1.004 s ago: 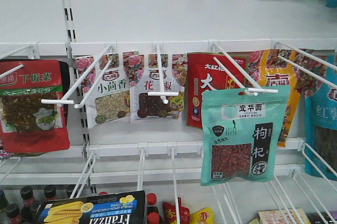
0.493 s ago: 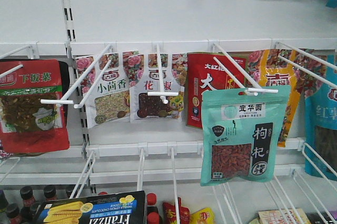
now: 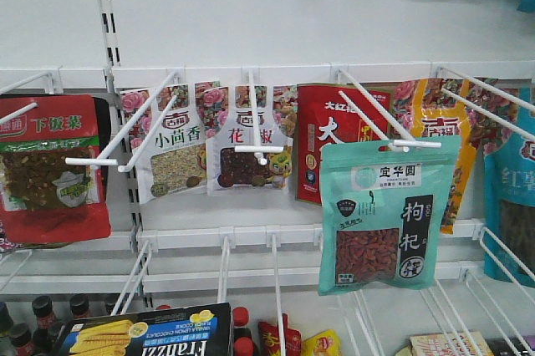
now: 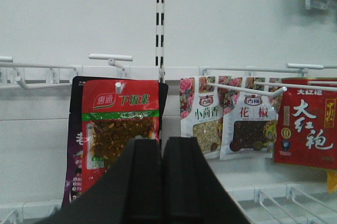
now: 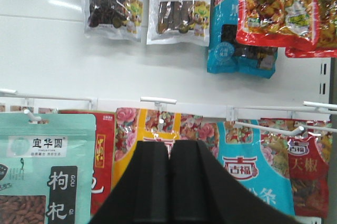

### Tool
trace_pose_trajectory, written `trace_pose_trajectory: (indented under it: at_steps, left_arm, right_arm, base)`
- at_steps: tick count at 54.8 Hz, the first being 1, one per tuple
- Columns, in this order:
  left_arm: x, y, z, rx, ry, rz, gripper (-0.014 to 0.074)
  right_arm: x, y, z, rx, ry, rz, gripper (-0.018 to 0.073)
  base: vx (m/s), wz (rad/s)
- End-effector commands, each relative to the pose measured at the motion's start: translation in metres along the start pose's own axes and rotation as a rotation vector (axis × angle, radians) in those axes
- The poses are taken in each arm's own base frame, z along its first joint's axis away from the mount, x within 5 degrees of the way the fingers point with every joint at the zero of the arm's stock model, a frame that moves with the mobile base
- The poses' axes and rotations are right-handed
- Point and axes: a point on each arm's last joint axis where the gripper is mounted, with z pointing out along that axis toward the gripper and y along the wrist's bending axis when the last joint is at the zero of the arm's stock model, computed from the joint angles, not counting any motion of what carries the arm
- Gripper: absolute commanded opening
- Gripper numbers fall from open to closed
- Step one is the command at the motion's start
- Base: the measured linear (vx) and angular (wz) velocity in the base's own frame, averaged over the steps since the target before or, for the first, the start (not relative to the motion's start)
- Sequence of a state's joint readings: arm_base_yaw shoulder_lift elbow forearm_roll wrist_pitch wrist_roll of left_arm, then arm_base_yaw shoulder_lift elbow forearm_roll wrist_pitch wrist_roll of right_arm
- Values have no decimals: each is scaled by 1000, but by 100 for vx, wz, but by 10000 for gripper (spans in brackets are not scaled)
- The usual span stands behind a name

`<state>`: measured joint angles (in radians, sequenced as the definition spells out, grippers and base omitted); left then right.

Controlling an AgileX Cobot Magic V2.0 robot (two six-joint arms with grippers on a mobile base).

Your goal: Pick snacks and fruit into basket

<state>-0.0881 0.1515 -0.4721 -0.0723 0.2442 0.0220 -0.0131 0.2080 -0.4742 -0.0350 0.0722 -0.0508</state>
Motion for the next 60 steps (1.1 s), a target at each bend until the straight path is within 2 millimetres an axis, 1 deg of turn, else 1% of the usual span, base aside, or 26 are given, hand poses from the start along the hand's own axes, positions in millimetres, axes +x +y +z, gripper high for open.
trace_pose_trajectory:
  at_steps: [1,4,8,14,16,18,20,25,26,29,30,33,35,41,47,52,60]
  left_arm:
    - [-32,-2,14,4,11,-3,30]
    - [-40,-2,23,5,76,-3,60]
    - [-44,-3,38,5,158,-4,108]
    - [-43,-3,56,4,246,-6,213]
    - [-41,-2,60,3,268,-6,253]
    - [-39,-2,65,3,286,-7,302]
    - [-36,-2,69,2,303,-7,353]
    - [-30,-2,77,0,346,-8,472]
    - [-29,-2,79,0,355,-8,512]
    - [-28,-2,82,0,366,-9,593]
    - [-27,-1,83,0,373,-9,632]
    - [-26,-1,84,0,377,-9,703]
    - [-26,-1,84,0,377,-10,731]
    - [-26,-2,84,3,377,-10,724]
    - [-26,-7,84,47,379,-8,715]
    - [-26,-13,83,100,382,-7,708]
    - [-25,-23,82,188,387,-4,697]
  right_arm:
    - [-22,-2,19,-2,12,-22,18]
    - [-26,-2,30,-4,55,-22,45]
    - [-25,-2,44,-9,112,-23,95]
    - [-14,-1,61,-16,193,-22,211]
    - [-9,-1,66,-19,223,-22,267]
    - [-5,0,71,-21,254,-22,337]
    - [-1,0,75,-23,274,-23,379]
    - [8,1,83,-28,328,-23,524]
    - [9,1,84,-29,338,-23,554]
    - [13,1,87,-31,363,-23,639]
    - [14,1,88,-31,372,-23,656]
    - [18,1,90,-33,399,-23,724]
    - [19,1,90,-34,405,-23,731]
    - [19,2,90,-34,403,-23,722]
    - [18,1,91,-33,386,-23,697]
    - [18,1,91,-33,388,-23,660]
    - [18,1,91,-33,388,-23,573]
  base:
    - [0,0]
    - [0,0]
    - [0,0]
    - [0,0]
    - [0,0]
    - [0,0]
    - [0,0]
    - [0,0]
    - [0,0]
    - [0,0]
    - [0,0]
    - [0,0]
    - [0,0]
    - [0,0]
    - [0,0]
    - [0,0]
    - [0,0]
